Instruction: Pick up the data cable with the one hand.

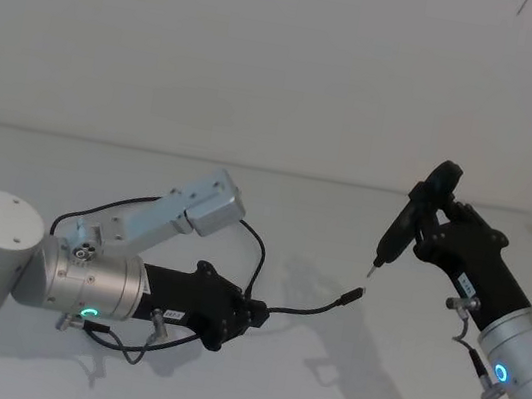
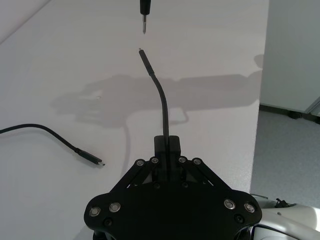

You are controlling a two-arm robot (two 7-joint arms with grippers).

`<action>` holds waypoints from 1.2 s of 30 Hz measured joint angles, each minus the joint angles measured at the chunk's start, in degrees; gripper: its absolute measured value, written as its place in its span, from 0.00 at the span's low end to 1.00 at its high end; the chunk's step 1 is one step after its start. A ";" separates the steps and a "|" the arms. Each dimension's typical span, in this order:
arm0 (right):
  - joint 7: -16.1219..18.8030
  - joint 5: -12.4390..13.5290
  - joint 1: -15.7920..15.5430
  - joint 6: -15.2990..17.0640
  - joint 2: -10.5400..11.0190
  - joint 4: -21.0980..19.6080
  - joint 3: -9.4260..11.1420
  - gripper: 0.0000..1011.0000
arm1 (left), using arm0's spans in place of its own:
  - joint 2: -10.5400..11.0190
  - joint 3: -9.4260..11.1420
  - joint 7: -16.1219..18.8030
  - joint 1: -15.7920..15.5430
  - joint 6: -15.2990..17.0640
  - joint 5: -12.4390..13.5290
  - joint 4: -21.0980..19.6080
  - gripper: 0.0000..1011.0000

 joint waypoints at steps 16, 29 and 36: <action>0.10 -0.09 0.36 0.03 0.09 2.19 -0.20 0.28 | 0.08 -0.01 -0.14 -0.04 -0.12 -0.04 -0.02 0.03; 0.63 -0.21 0.78 0.06 0.22 3.45 -0.38 0.28 | 0.11 -0.01 -0.16 -0.04 -0.15 -0.03 -0.02 0.03; 0.88 -0.34 1.10 -0.01 0.30 4.00 -0.55 0.28 | 0.11 -0.01 -0.16 -0.04 -0.15 -0.03 -0.02 0.03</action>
